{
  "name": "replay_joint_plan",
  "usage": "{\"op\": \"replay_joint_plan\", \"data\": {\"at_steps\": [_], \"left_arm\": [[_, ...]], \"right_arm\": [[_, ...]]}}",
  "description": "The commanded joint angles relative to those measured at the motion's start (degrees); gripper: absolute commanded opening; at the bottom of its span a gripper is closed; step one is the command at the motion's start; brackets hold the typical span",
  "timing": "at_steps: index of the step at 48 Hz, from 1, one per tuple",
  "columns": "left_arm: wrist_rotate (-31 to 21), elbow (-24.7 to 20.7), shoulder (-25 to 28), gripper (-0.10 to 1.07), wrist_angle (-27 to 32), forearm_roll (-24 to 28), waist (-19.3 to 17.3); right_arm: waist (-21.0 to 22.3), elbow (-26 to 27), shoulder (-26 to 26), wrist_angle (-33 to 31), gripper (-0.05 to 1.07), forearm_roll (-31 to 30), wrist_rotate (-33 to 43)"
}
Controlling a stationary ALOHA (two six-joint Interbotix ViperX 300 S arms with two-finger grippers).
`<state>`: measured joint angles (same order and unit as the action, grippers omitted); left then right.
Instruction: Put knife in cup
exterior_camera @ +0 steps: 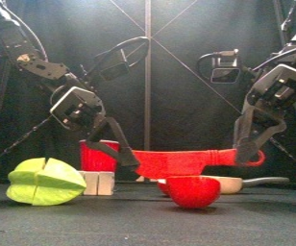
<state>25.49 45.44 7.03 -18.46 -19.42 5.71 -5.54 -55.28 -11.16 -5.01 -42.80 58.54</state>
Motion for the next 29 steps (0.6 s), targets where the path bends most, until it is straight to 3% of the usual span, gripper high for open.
{"op": "replay_joint_plan", "data": {"at_steps": [1, 17, 29], "left_arm": [[0.09, -1.14, -1.23, 0.13, -0.7, 0.18, 0.0], [0.09, -1.14, -1.67, 0.13, -0.7, 0.7, 0.18], [-0.18, -1.14, -3.16, 0.22, -1.32, 0.44, 0.18]], "right_arm": [[0.09, 0.88, -0.97, 0.35, 0.5, -0.09, 0.09], [0.09, 0.79, -1.05, 0.44, 0.5, -0.09, 0.0], [0.09, 1.41, -1.41, 0.44, 0.5, -0.7, 0.0]]}}
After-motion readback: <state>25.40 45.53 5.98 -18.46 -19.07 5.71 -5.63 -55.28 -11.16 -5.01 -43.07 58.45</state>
